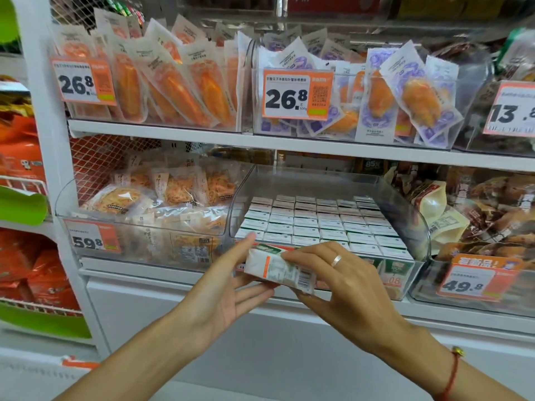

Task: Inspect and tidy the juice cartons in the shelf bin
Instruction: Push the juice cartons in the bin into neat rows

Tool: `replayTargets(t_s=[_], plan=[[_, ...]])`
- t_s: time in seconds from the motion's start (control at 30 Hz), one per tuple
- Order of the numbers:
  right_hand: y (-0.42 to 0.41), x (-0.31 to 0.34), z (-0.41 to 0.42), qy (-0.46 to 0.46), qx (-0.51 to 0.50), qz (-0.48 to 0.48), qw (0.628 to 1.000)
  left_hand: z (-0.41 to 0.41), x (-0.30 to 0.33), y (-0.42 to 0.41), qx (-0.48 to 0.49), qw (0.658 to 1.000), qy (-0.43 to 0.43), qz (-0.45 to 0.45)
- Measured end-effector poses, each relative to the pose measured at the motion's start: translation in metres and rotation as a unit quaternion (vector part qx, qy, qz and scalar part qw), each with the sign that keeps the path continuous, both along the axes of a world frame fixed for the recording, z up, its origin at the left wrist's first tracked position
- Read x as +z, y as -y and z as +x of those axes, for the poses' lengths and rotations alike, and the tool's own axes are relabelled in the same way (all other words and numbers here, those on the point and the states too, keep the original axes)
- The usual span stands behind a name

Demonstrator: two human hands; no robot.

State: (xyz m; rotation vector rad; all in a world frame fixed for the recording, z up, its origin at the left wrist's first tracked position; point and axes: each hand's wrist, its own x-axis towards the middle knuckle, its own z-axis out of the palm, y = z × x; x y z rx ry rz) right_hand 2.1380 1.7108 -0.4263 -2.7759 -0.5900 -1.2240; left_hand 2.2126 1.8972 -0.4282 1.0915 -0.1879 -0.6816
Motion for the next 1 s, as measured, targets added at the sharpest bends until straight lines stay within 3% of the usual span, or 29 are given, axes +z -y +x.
replayTargets(t_s=[0.17, 0.33, 0.5, 0.63, 0.73, 0.83, 0.93, 1.0], plan=[[-0.006, -0.004, 0.005, -0.089, 0.022, 0.058, 0.994, 0.001, -0.002, -0.002, 0.035, 0.999, 0.014, 0.007], [-0.011, -0.009, 0.005, -0.198, 0.051, 0.243, 0.948, -0.002, 0.002, -0.001, 0.088, 0.982, 0.144, 0.086], [-0.013, -0.007, 0.004, -0.228, 0.062, 0.325, 0.916, -0.011, 0.007, 0.0, 0.058, 0.952, 0.286, 0.092], [-0.006, -0.004, 0.003, -0.29, 0.122, 0.394, 0.864, -0.014, 0.009, 0.002, 0.032, 0.934, 0.345, 0.082], [-0.004, -0.007, 0.004, -0.25, 0.057, 0.318, 0.913, -0.01, 0.013, 0.003, 0.03, 0.92, 0.381, 0.083], [0.003, 0.005, 0.015, -0.169, 0.034, 0.288, 0.942, 0.01, 0.02, 0.002, 0.096, 0.893, 0.428, 0.101], [0.015, 0.024, 0.038, -0.063, 0.012, 0.251, 0.966, 0.045, 0.02, -0.001, 0.212, 0.831, 0.487, 0.164], [0.022, 0.034, 0.059, -0.013, -0.016, 0.208, 0.978, 0.071, 0.013, -0.002, 0.267, 0.764, 0.532, 0.248]])
